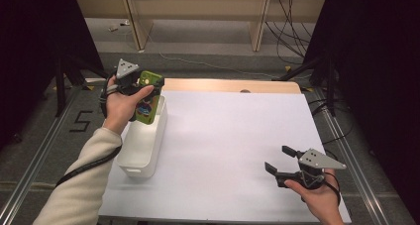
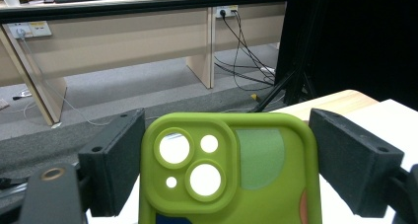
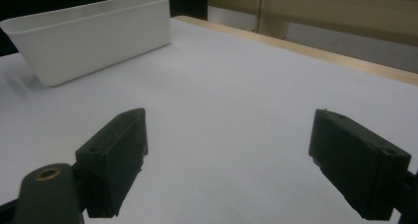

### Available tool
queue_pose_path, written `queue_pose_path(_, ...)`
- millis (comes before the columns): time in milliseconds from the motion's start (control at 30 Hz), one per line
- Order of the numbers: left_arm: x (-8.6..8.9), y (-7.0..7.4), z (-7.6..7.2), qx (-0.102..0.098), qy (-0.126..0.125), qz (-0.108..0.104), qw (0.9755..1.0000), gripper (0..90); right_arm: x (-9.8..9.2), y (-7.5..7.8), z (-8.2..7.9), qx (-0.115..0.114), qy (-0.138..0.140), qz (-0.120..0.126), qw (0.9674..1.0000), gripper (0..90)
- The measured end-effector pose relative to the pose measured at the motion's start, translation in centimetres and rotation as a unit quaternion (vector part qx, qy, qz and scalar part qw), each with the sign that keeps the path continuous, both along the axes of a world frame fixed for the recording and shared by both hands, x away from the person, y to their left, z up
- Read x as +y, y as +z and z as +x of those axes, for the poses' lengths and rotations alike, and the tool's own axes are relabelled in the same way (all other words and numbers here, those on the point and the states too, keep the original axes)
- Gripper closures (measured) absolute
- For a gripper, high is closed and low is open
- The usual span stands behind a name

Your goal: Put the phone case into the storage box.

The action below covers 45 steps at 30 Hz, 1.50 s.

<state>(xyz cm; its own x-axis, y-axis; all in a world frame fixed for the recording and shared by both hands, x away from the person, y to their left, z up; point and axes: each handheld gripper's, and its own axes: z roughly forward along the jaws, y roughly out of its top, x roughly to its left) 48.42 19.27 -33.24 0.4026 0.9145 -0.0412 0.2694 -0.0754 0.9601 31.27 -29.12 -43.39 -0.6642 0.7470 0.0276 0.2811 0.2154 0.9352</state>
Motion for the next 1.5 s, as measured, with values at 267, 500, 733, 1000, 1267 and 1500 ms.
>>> queue_pose_path(267,0.0,-0.1,0.4,0.0,0.004,0.0,1.0,16.7,0.0,0.0,0.0,-0.001,0.0,0.0,1.0,16.1)
queue_pose_path(500,0.1,-0.2,0.8,0.004,0.009,-0.001,1.0,16.7,0.0,0.0,0.0,-0.001,0.0,0.0,1.0,16.1)
queue_pose_path(733,0.2,-0.4,1.0,0.004,0.009,0.0,0.9999,16.7,0.0,0.0,0.0,-0.001,0.0,0.001,1.0,16.0)
queue_pose_path(1000,0.1,-0.4,1.4,0.006,0.011,0.001,0.9999,16.7,0.0,0.0,0.0,-0.001,0.0,0.001,1.0,16.1)
queue_pose_path(1267,0.1,-0.5,1.7,0.007,0.013,0.001,0.9999,16.7,0.0,0.0,0.0,-0.001,0.0,0.001,1.0,16.1)
queue_pose_path(1500,0.1,-0.6,1.8,0.007,0.013,0.003,0.9999,16.7,0.0,0.0,0.0,0.0,0.0,0.001,1.0,16.0)
